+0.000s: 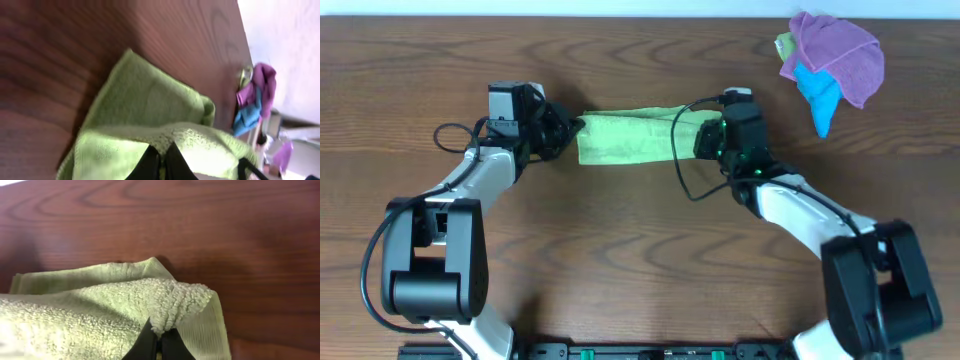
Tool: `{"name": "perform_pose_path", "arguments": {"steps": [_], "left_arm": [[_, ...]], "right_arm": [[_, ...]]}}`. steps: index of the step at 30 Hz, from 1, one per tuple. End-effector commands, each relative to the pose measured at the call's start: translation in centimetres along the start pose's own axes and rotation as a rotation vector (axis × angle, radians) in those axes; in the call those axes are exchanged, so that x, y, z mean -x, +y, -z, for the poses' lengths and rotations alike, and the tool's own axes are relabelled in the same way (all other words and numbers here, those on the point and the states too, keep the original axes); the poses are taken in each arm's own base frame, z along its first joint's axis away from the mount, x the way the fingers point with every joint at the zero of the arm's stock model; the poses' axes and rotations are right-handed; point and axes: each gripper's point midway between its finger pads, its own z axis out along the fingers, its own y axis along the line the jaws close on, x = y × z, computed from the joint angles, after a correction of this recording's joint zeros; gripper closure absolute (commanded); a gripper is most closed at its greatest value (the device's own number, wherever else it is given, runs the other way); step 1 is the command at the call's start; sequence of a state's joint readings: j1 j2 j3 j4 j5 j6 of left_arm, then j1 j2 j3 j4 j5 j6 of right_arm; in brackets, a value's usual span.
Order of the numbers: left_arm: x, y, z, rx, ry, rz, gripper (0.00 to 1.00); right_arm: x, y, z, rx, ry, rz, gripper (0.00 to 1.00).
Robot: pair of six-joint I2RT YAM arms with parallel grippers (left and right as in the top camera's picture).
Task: Fold the cloth
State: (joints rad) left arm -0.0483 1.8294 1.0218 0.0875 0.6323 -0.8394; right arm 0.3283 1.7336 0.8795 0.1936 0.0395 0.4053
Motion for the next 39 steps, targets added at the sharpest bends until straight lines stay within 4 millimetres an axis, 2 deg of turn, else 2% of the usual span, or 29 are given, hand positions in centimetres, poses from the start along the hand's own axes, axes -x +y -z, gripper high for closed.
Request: {"name": "perform_pose_path", "arguments": {"steps": [1, 7, 14, 23, 29, 30, 32, 33, 35, 37, 39], "left_arm": [[1.8, 0.3, -0.1, 0.036, -0.083, -0.007, 0.94], [2.1, -0.3, -1.1, 0.024, -0.120, -0.049, 0.94], [2.0, 1.3, -3.2, 0.048, -0.123, -0.054, 0.94], [2.2, 3.1, -5.0, 0.055, -0.126, -0.052, 0.94], [2.3, 3.7, -5.5, 0.061, -0.130, -0.063, 0.94], [2.3, 3.6, -5.5, 0.058, -0.131, -0.068, 0.92], [2.4, 3.6, -5.5, 0.058, -0.133, -0.068, 0.79], [2.4, 3.6, -5.5, 0.058, -0.133, -0.069, 0.67], [2.5, 3.6, -5.4, 0.057, -0.133, -0.087, 0.50], [2.4, 3.6, -5.3, 0.050, -0.123, -0.094, 0.32], [2.4, 3.4, -5.1, 0.032, -0.110, -0.098, 0.24]], "right_arm": [[-0.1, -1.0, -1.2, -0.027, -0.002, -0.009, 0.99], [0.1, -0.8, -2.8, -0.022, -0.008, -0.005, 0.99], [1.3, -0.5, -3.6, -0.009, -0.057, 0.017, 0.99], [0.0, -1.2, -6.3, -0.023, -0.033, 0.047, 0.99], [-0.4, -1.3, -6.8, -0.027, -0.023, 0.057, 0.99], [-0.4, -1.3, -6.8, -0.027, -0.023, 0.062, 0.94], [-0.4, -1.3, -6.8, -0.026, -0.023, 0.061, 0.77], [-0.4, -1.3, -6.8, -0.027, -0.022, 0.061, 0.66], [-0.5, -1.3, -6.8, -0.027, -0.018, 0.061, 0.53], [-0.6, -1.1, -6.5, -0.023, -0.007, 0.058, 0.50], [-0.4, -0.8, -6.0, -0.019, 0.002, 0.060, 0.49]]}}
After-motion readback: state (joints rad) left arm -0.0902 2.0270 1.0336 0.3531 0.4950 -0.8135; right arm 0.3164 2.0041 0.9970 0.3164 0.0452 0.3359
